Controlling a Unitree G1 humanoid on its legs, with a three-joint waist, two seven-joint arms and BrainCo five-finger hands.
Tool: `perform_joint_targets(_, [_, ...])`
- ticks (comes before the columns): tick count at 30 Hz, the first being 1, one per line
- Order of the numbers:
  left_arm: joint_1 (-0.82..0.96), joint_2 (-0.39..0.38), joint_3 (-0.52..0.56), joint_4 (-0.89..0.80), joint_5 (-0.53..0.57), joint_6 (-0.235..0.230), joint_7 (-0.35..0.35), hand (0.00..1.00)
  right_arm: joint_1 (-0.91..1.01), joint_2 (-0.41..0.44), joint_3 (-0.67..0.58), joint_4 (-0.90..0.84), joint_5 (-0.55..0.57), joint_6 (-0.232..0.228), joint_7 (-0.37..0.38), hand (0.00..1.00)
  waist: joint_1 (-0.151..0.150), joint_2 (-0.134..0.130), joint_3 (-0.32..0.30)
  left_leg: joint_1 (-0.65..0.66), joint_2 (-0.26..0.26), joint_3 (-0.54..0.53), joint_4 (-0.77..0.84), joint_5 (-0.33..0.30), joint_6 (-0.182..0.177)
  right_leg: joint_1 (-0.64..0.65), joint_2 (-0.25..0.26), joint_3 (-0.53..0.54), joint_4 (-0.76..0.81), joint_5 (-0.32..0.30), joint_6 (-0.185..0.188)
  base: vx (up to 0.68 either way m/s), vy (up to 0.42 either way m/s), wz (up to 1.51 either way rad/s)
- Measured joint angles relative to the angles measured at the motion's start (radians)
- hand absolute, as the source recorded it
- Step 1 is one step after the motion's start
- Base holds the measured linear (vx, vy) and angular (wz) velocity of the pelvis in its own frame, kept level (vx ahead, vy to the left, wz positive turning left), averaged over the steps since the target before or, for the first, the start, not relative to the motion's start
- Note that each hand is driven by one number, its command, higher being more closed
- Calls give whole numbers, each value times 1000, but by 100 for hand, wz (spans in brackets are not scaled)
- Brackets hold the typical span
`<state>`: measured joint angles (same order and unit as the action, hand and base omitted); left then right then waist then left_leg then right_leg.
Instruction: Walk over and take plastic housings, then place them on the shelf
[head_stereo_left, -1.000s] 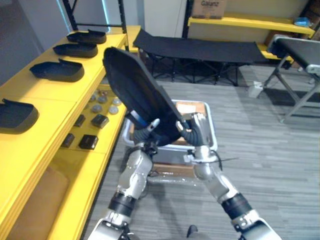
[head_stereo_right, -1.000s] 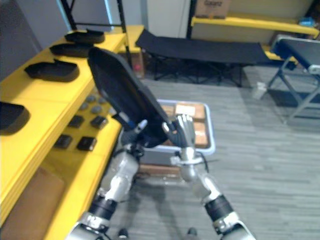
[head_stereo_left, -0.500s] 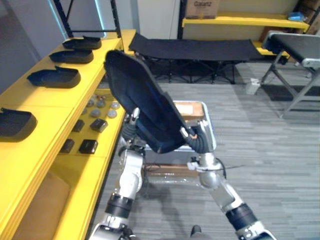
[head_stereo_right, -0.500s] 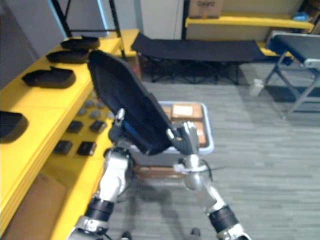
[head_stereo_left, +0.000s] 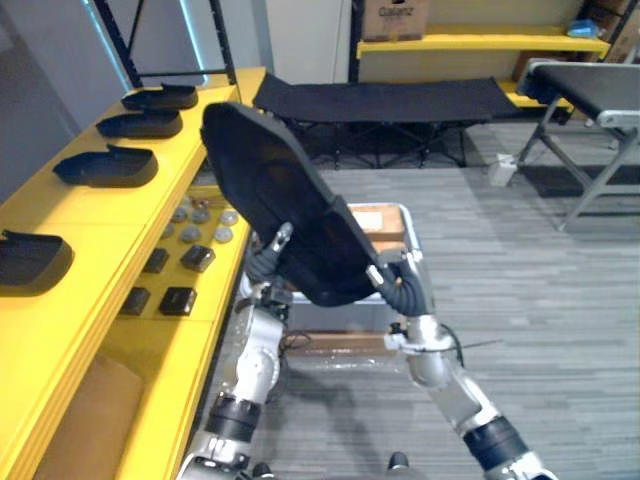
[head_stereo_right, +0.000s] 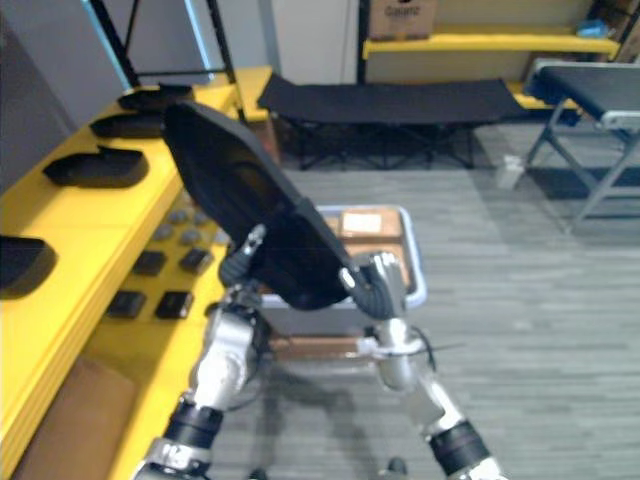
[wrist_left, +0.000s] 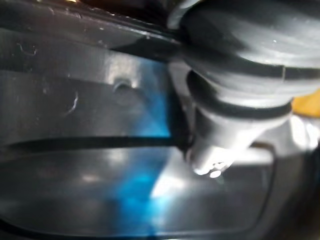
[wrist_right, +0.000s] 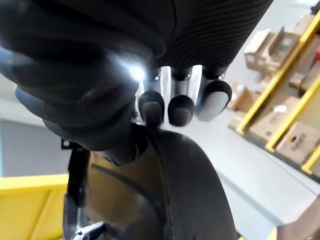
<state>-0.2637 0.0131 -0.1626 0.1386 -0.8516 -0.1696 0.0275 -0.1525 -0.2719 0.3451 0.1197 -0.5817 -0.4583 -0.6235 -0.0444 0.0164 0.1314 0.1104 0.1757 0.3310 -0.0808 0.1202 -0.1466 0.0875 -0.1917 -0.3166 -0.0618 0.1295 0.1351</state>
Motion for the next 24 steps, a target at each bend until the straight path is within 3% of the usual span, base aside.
perform_joint_targets(2, [1,22,-13,0,9,-2,-3,100,0,-1,0,-5,6,-9,7,100,0,0,0,2,0,5,0,0,0,-1,0,6,0,0,0,7,14,-8])
perform_joint_targets(3, [7,25,-15,0,33,-4,-3,100,0,-2,1,-11,20,-18,19,0,1,0,0,3,0,9,0,-1,0,-4,0,12,-1,1,0,6,15,-10])
perform_joint_targets(8, [59,39,-53,5,59,-4,-1,100,0,-4,1,-54,112,-84,101,0,-1,2,-1,-2,0,10,0,-1,0,-14,0,17,0,4,1,4,5,-3])
perform_joint_targets(11, [92,42,-68,6,129,-3,16,100,-7,-4,12,-72,171,-99,166,0,0,1,-2,-2,0,10,0,-1,0,-13,0,16,0,6,-1,0,0,0])
perform_joint_targets(16, [117,54,-116,5,331,-4,122,100,-14,-2,37,-65,278,-84,201,0,4,1,-3,-1,0,7,0,0,0,-11,0,14,0,6,-1,0,0,0])
perform_joint_targets(19, [118,50,-132,4,508,-3,204,100,-22,21,40,-66,348,-77,204,0,5,1,-4,11,0,7,0,0,0,3,0,13,-2,5,-1,0,0,0])
perform_joint_targets(24, [120,17,-114,3,639,-4,320,100,-24,48,30,-71,363,-77,164,0,5,0,-24,12,0,7,-1,0,0,3,0,13,-1,1,-4,0,0,0])
